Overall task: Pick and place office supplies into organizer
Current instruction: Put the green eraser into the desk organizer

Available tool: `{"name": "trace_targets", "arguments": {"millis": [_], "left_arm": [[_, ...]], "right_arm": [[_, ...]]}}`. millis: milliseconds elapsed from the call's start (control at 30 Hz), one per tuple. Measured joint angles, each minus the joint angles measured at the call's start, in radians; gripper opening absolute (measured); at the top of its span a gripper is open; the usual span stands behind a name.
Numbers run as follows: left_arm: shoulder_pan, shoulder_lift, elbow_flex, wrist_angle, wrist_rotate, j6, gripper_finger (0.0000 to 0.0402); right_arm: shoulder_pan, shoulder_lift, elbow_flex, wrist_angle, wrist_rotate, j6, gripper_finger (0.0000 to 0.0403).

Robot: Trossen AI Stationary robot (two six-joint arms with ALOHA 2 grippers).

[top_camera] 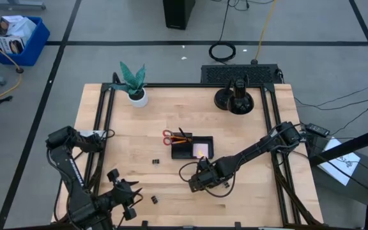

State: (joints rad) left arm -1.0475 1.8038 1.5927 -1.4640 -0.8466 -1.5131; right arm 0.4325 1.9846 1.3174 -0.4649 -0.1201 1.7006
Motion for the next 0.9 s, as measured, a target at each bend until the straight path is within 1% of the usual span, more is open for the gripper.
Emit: {"name": "trace_targets", "arguments": {"millis": [300,467,733,900], "left_arm": [[0.0,0.0,0.0,0.0,0.0,0.0,0.0124],[0.0,0.0,0.0,0.0,-0.001,0.001,0.0124],[0.0,0.0,0.0,0.0,-0.011,0.013,0.0124],[0.0,0.0,0.0,0.0,-0.011,0.013,0.0124]], "right_arm": [[0.0,0.0,0.002,-0.04,-0.02,0.018,0.013],[0.0,0.0,0.003,-0.1,-0.069,0.027,0.013],[0.001,0.0,0.002,-0.121,-0.068,0.052,0.013],[0.002,0.0,0.002,-0.181,-0.065,0.053,0.013]]}}
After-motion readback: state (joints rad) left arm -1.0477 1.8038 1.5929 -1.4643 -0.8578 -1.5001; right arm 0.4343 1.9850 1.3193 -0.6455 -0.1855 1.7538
